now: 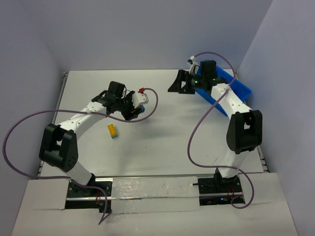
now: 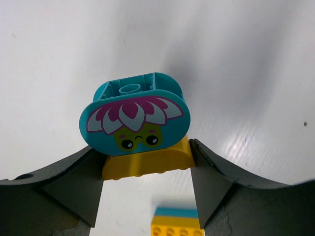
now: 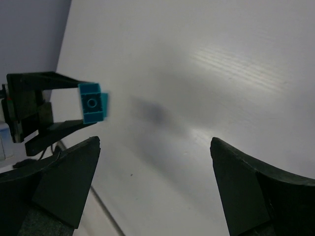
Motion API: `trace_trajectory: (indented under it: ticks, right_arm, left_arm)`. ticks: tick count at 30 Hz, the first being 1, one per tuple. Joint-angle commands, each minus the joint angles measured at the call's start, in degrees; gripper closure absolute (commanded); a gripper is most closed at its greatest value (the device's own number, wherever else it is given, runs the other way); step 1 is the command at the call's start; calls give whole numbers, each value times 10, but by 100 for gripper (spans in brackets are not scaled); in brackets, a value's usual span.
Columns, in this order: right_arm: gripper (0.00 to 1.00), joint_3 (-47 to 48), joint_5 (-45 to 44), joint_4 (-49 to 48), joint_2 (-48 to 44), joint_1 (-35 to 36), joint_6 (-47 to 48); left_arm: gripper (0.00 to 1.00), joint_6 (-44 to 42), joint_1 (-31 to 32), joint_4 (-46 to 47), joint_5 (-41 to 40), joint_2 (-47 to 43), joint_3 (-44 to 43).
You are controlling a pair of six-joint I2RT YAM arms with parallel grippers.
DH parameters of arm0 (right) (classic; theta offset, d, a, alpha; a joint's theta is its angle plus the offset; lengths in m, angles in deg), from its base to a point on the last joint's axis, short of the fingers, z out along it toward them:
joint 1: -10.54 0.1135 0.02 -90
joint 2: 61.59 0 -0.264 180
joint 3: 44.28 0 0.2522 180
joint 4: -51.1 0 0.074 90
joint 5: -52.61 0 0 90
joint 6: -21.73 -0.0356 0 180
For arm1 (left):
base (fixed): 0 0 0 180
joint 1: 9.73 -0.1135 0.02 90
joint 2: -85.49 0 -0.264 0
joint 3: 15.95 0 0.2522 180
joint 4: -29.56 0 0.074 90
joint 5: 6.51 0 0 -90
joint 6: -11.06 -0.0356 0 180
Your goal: Sort the legos into containers by color
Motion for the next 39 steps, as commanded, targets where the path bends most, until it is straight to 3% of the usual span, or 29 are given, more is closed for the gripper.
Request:
trace_trajectory:
  ticks: [1,7,29,32,37,39]
  right_arm:
    - [0,-9,93,-6,-28,31,-34]
    - [0,-6,138,-24,-14,61,-53]
    - [2,37,155,8,30,104,-17]
    - [10,36,161,7,32,108,-15]
    - [43,35,171,2,34,110,-13]
    - [51,34,173,1,34,109,-13]
  left_arm:
    - [44,29,26,71,31,-16,-42]
    - [44,47,53,110,34,-25,-44]
    - [45,62,105,143,29,-20,-69]
    - [45,61,109,148,24,-16,-69]
    - [44,67,111,153,17,-9,-78]
    - [42,70,111,155,15,-5,-79]
